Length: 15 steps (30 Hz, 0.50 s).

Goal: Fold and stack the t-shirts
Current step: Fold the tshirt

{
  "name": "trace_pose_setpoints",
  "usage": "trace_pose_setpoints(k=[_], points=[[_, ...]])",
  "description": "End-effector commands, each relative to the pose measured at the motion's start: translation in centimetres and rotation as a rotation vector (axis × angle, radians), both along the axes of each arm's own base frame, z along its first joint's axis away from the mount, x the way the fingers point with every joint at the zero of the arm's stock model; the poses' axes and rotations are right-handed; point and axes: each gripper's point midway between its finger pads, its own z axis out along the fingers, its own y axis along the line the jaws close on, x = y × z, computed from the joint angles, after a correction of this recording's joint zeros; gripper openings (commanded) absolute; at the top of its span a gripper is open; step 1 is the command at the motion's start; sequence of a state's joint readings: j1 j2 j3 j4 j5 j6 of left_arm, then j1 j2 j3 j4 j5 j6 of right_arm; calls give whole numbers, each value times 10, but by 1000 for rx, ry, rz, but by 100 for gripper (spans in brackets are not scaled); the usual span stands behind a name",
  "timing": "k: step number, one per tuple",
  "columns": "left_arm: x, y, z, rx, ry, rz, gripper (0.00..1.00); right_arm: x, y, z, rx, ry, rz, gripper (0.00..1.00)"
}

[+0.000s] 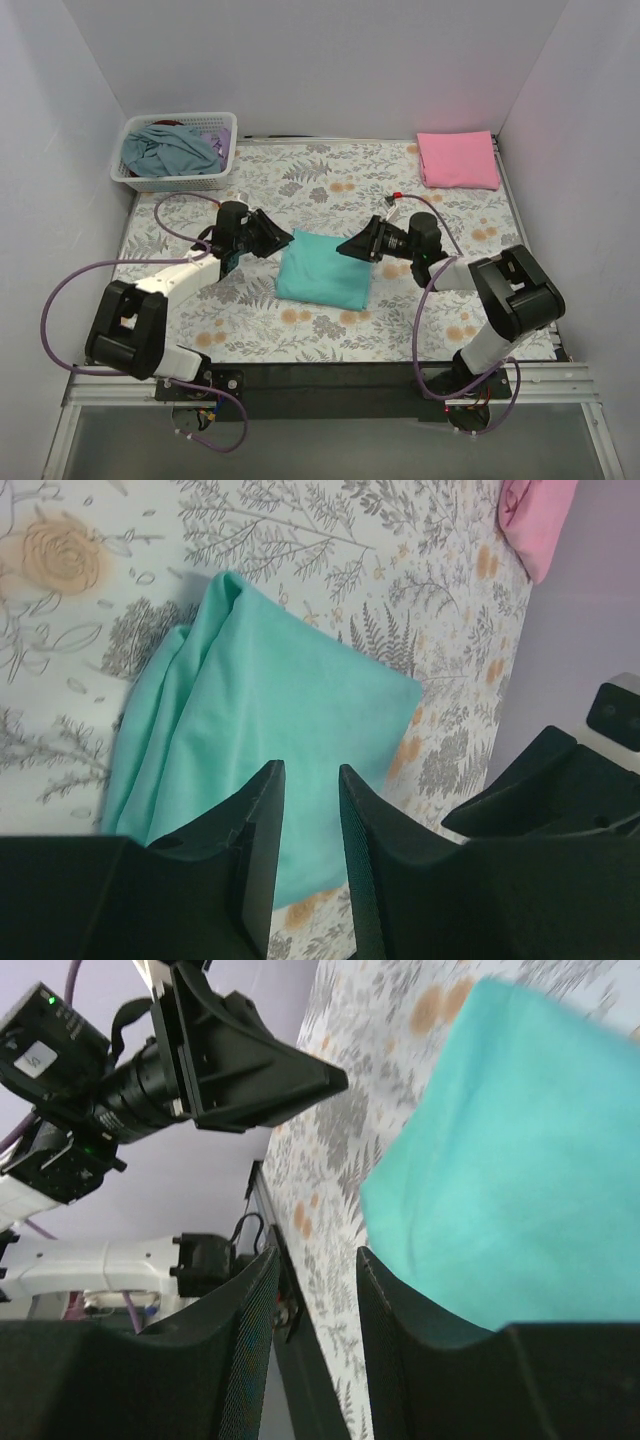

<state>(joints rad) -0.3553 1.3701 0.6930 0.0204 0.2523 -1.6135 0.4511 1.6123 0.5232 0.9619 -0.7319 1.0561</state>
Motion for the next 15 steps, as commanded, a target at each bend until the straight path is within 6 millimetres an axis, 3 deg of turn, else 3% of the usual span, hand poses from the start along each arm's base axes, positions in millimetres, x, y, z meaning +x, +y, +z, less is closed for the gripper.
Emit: trace_pose_setpoints(k=[1,3,4,9,11,12,13,15], points=[[33,-17,19,-38,-81,-24,27,34,-11,-16,-59,11,-58,44],[46,-25,24,-57,-95,-43,25,53,-12,-25,-69,22,-77,44],[53,-29,10,-51,-73,-45,24,59,-13,-29,-73,25,-86,44],[92,-25,-19,15,-46,23,17,87,-25,-65,-103,88,-127,44],[103,-19,-47,34,-2,52,14,95,-32,-80,-108,116,-130,44],[105,-17,-47,34,-2,57,14,97,-35,-87,-113,128,-136,44],[106,-14,-64,42,34,66,13,98,-37,-91,-116,135,-135,44],[106,-9,-79,46,66,74,11,101,-43,-105,-126,155,-141,44]])
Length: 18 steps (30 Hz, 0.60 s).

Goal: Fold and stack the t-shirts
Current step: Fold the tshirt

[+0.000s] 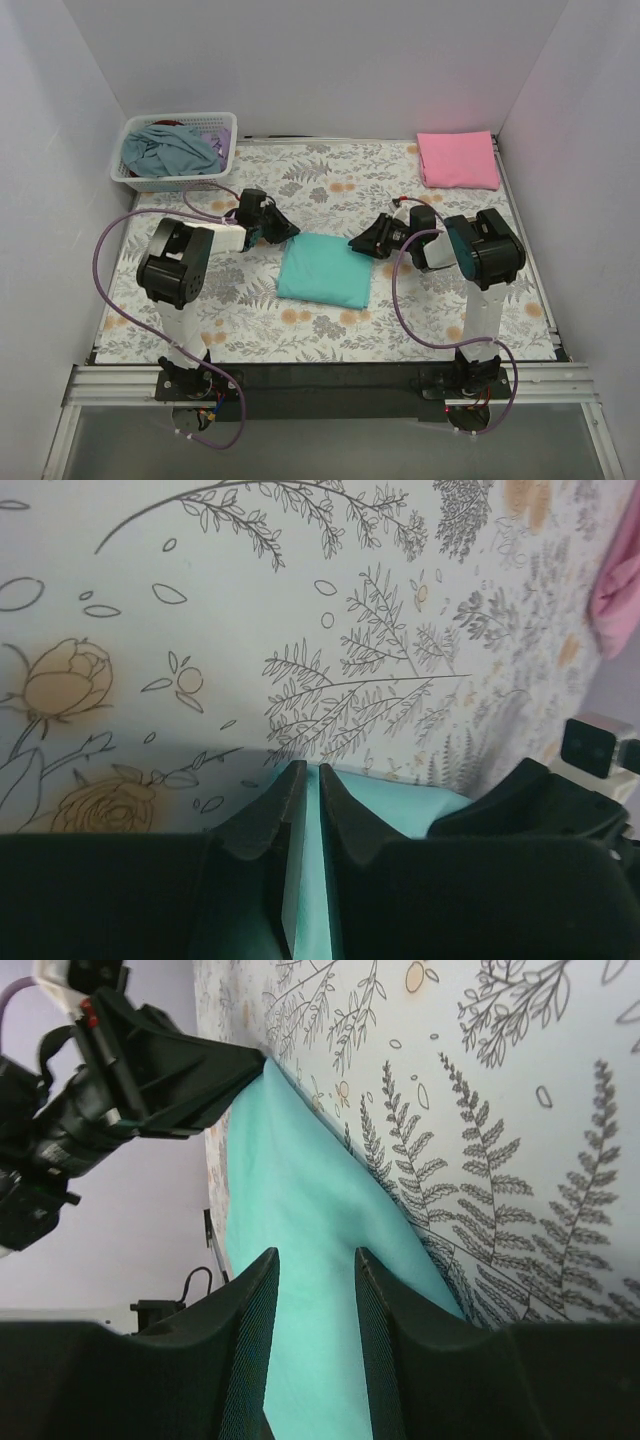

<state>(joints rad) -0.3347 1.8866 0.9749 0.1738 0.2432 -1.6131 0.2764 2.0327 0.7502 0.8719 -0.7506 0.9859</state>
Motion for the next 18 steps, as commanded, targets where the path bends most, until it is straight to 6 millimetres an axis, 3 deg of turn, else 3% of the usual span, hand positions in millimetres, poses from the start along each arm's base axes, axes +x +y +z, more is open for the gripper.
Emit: trace_pose_setpoints(k=[1,3,7,13,17,18], points=[[13,12,-12,14,5,44,10,13,-7,-7,-11,-41,3,44],[8,17,-26,25,35,56,9,14,-10,-13,-15,-30,-4,44],[8,32,-23,38,24,101,9,17,-11,-3,-1,-55,2,44],[7,38,37,37,-100,87,22,13,-10,47,40,-153,30,44],[-21,34,72,17,-141,51,31,-8,-14,68,54,-181,42,44],[-38,31,78,13,-139,35,34,-18,-16,65,52,-167,46,44]])
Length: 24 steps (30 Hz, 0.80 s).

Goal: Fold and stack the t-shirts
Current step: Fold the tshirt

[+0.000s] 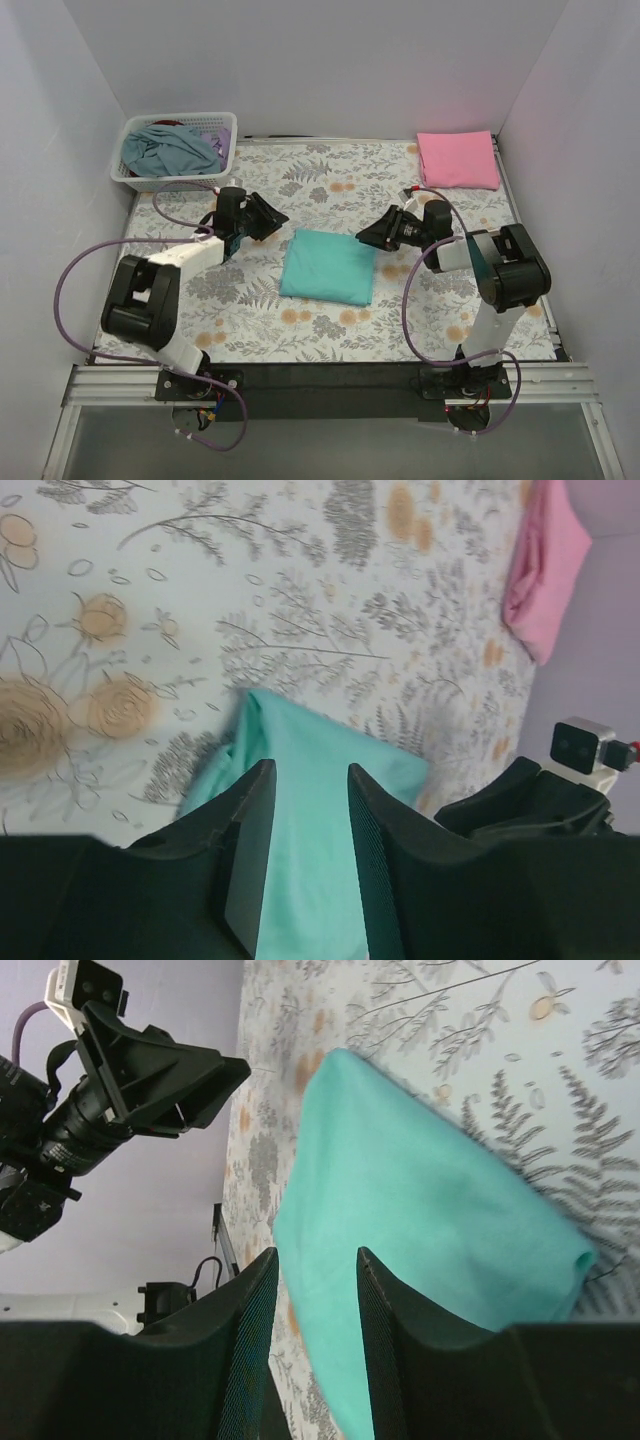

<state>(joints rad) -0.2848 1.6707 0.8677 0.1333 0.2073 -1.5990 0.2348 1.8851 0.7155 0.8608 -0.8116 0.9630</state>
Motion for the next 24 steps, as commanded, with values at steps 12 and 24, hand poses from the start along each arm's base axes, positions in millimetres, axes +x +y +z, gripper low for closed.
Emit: trace_pose_setpoints(k=[12,24], points=[[-128,-20,-17,-20,96,-130,27,-95,8,17,13,-30,152,45],[-171,25,-54,-78,266,181,17,-101,-5,2,-58,-28,118,44]])
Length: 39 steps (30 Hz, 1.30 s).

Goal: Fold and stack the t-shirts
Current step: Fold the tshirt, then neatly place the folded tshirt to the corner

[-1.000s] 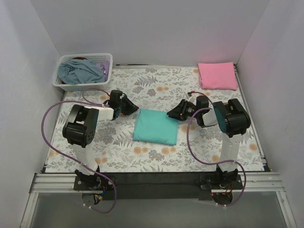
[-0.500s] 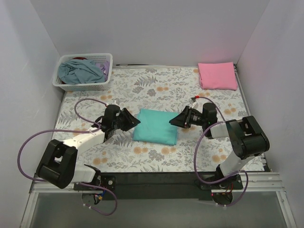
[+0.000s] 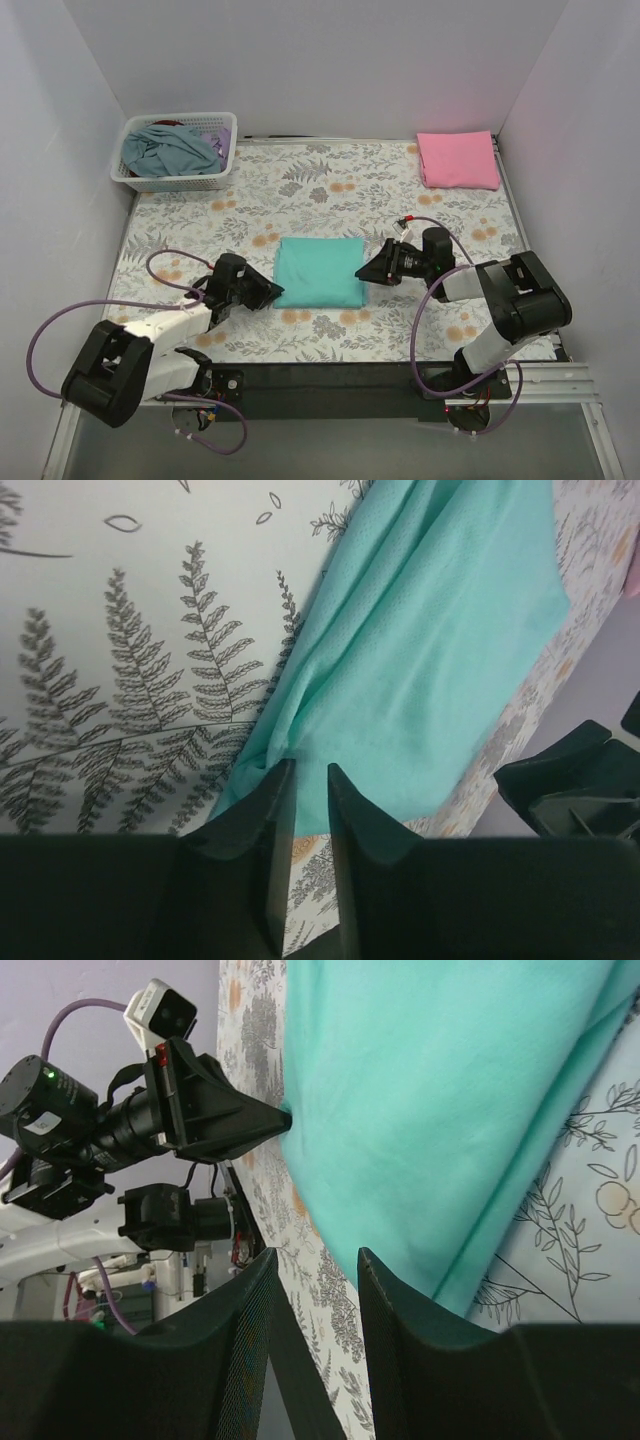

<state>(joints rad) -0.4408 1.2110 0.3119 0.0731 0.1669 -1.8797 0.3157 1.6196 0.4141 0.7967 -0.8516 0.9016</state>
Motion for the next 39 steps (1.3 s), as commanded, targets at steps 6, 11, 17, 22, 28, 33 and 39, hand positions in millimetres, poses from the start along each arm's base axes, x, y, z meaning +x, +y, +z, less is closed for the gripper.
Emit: trace_pose_setpoints(k=[6,11,17,22,28,33,39], points=[[15,14,52,132,-156,8,39,27,-37,-2,-306,-152,-75,45],[30,-36,96,360,-385,-256,52,42,-96,10,-704,-178,-204,51],[11,-122,96,635,-497,-594,54,36,-154,38,-945,-195,-362,76],[-4,-172,77,808,-586,-802,51,18,-173,52,-951,-206,-451,98],[-14,-210,60,925,-647,-957,50,-4,-177,46,-915,-184,-469,98],[-26,-218,41,1010,-639,-1049,50,-17,-168,35,-867,-158,-426,98],[-27,-211,19,1121,-605,-1080,50,-22,-165,26,-854,-144,-400,98]])
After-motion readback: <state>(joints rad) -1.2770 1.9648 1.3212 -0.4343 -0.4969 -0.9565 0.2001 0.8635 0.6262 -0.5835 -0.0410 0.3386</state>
